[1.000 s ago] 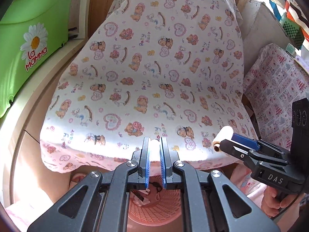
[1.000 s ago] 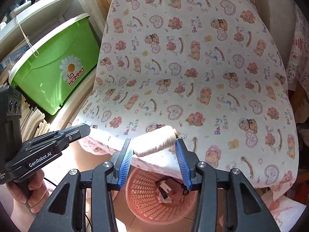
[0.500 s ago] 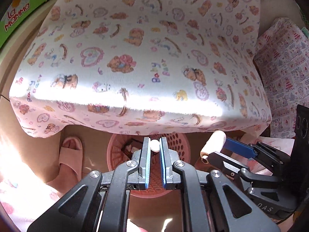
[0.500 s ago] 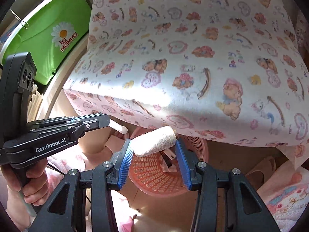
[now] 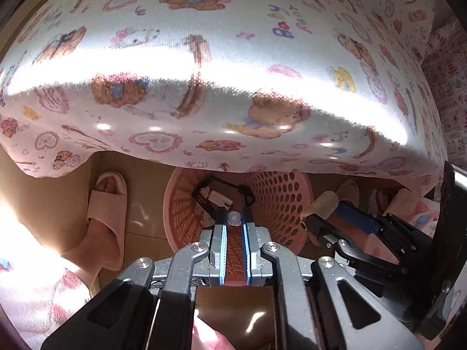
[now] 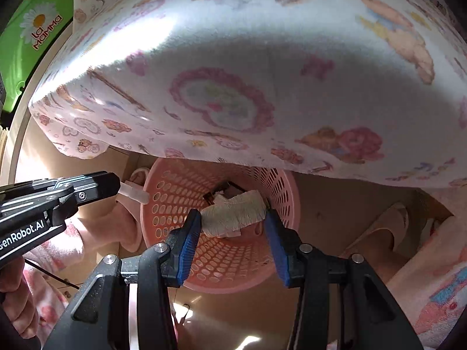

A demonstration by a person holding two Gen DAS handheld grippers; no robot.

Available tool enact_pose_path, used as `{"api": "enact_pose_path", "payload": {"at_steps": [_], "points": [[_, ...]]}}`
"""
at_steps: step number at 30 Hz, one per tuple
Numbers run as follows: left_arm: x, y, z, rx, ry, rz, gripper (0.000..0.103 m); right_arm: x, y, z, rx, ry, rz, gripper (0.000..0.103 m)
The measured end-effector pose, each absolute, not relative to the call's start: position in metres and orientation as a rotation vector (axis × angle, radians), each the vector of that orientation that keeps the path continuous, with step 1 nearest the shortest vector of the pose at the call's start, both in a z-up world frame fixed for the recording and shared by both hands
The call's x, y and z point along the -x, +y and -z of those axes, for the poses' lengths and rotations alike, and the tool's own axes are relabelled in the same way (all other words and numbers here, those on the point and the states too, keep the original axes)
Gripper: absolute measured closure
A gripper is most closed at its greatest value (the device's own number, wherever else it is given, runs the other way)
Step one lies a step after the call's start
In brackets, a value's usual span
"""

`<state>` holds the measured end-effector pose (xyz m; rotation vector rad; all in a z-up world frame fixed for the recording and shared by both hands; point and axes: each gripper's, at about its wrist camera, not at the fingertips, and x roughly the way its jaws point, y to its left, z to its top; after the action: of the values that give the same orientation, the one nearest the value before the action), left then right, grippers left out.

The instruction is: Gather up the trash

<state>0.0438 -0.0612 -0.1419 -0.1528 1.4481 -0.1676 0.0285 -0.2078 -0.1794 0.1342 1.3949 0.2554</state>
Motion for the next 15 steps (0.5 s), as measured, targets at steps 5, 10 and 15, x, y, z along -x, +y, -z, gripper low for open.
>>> {"api": "enact_pose_path", "payload": {"at_steps": [5,10,15], "points": [[-0.044,-0.057,0.148,0.153,1.455,0.136,0.094,-0.027,-0.205,0.192,-0.132,1.407,-0.22,0.054],[-0.044,-0.058,0.149,0.133,1.469,0.132,0.093,-0.027,-0.202,0.198,-0.145,1.419,-0.237,0.049],[-0.042,-0.058,0.142,0.126,1.447,0.135,0.087,-0.026,-0.199,0.192,-0.126,1.406,-0.231,0.042]]}}
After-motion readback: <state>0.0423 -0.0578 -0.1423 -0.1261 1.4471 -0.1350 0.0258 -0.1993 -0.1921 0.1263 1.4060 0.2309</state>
